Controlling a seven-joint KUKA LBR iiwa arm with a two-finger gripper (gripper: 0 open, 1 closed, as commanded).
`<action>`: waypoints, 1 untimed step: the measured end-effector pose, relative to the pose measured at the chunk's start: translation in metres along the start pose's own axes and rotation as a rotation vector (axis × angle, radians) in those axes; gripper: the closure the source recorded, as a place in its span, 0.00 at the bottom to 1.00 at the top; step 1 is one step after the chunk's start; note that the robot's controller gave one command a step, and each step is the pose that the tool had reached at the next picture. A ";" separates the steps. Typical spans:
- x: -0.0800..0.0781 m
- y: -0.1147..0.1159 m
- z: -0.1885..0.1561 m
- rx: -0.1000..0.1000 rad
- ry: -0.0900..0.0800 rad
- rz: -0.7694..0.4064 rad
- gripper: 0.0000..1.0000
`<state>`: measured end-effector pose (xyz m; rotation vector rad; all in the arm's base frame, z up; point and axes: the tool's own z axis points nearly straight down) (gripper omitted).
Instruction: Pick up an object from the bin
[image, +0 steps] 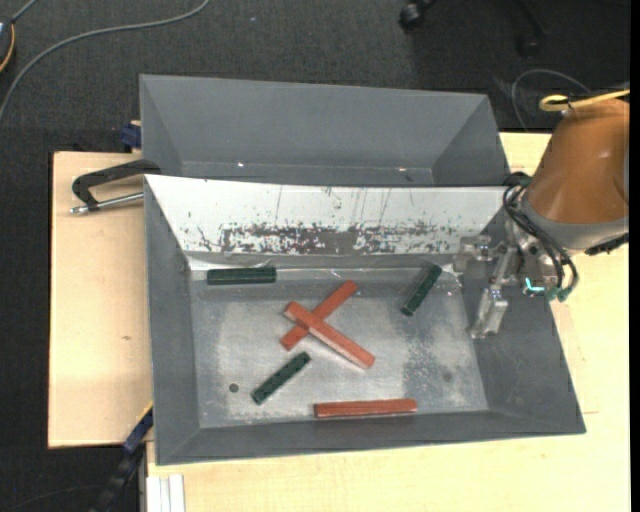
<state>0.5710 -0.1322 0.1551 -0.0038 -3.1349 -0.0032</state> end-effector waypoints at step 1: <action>-0.031 0.036 0.086 0.000 -0.005 -0.283 0.00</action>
Offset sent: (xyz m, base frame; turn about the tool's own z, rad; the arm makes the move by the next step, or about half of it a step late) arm 0.0301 0.0342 -0.0851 -0.2836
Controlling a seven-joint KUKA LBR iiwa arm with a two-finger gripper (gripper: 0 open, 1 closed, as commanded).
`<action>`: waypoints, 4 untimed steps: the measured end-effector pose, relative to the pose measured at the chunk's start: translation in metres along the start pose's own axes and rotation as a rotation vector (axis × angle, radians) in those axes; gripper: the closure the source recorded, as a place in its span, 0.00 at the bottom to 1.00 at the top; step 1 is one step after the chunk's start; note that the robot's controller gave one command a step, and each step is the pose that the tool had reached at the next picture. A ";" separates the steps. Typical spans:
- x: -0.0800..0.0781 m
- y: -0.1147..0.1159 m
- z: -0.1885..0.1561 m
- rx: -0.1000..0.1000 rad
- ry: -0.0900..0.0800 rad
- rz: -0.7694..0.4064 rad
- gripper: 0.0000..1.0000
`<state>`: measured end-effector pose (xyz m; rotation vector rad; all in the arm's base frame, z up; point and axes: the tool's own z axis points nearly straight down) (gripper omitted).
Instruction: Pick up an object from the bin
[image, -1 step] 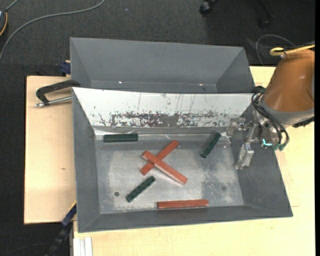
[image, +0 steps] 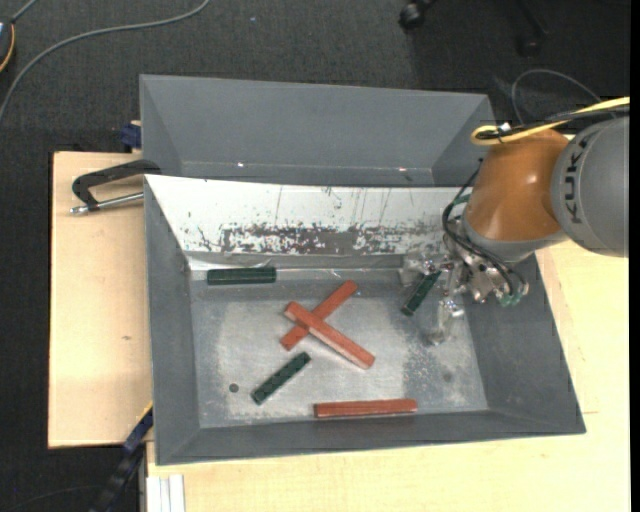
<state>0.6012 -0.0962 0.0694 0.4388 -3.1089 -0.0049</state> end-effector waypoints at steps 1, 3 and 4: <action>0.016 -0.042 -0.034 0.008 -0.011 0.059 0.00; -0.005 0.017 -0.001 0.002 -0.001 -0.340 0.00; 0.010 -0.040 -0.002 0.008 -0.007 -0.333 0.00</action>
Offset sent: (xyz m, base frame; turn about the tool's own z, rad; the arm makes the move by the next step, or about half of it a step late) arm -0.0054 -0.0429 0.0306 0.0532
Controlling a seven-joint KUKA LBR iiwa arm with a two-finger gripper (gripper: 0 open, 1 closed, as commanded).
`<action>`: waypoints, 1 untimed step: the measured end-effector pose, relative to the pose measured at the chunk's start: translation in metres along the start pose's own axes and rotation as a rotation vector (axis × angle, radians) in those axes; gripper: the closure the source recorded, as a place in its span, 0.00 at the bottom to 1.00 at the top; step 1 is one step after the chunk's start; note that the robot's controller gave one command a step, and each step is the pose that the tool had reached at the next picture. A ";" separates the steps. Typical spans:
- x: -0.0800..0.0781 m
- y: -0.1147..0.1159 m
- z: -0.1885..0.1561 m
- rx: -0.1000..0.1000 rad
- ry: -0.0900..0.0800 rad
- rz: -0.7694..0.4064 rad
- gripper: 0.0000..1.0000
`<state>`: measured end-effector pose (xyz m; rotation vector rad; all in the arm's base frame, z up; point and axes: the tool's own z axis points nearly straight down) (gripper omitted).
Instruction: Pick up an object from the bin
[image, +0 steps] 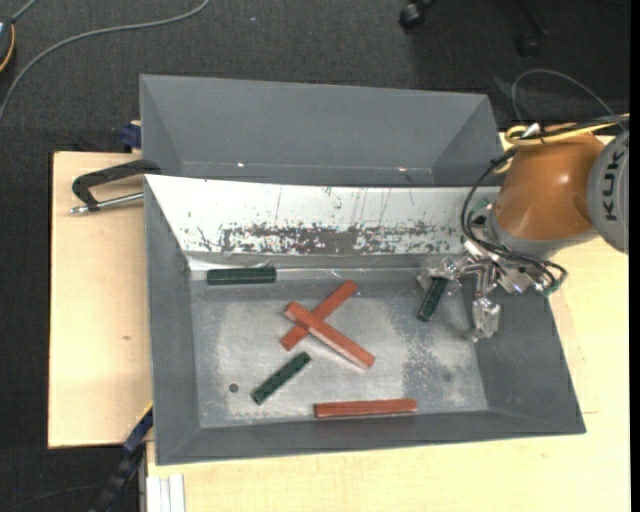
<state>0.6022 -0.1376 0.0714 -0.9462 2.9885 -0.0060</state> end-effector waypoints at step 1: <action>-0.005 0.004 -0.001 -0.003 -0.006 -0.006 1.00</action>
Offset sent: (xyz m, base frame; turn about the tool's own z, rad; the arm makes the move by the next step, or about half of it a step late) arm 0.0000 0.0000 0.0000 0.0000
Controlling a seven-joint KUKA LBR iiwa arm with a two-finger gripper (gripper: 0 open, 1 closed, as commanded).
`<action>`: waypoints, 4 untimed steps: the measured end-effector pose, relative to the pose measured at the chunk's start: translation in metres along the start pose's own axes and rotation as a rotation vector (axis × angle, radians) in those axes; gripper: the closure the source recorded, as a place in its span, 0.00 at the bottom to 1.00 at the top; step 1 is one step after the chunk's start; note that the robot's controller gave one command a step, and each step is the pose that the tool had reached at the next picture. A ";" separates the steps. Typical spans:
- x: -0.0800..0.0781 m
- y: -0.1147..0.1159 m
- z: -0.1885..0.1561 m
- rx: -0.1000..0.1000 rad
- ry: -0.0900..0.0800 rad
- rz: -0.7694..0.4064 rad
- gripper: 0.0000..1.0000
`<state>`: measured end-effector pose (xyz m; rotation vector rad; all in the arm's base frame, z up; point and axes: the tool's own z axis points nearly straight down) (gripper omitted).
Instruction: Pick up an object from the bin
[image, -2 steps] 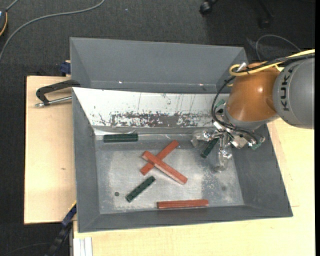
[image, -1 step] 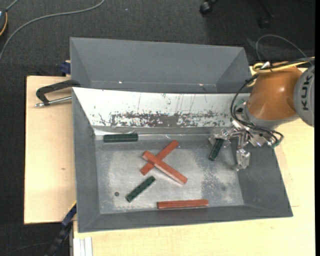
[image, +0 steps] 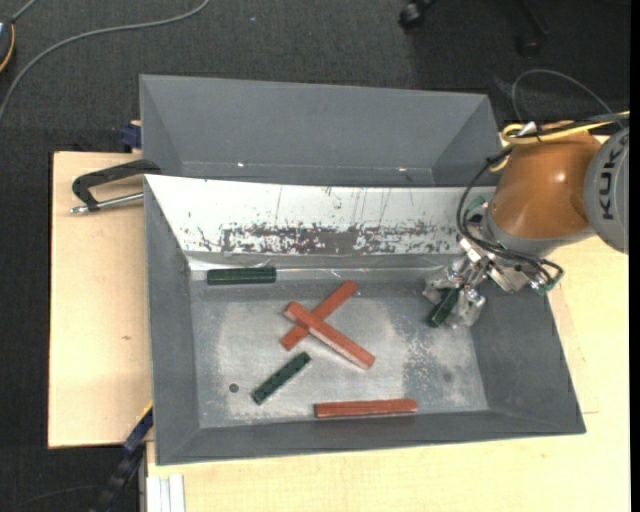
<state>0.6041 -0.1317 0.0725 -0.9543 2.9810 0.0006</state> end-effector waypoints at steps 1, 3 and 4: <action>-0.004 -0.001 -0.013 0.003 0.000 0.001 1.00; -0.010 -0.004 -0.112 0.008 -0.001 0.005 1.00; -0.012 -0.005 -0.129 0.003 0.002 0.008 1.00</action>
Offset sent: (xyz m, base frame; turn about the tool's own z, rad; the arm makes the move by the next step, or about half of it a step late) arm 0.0003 0.0001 0.0101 0.0000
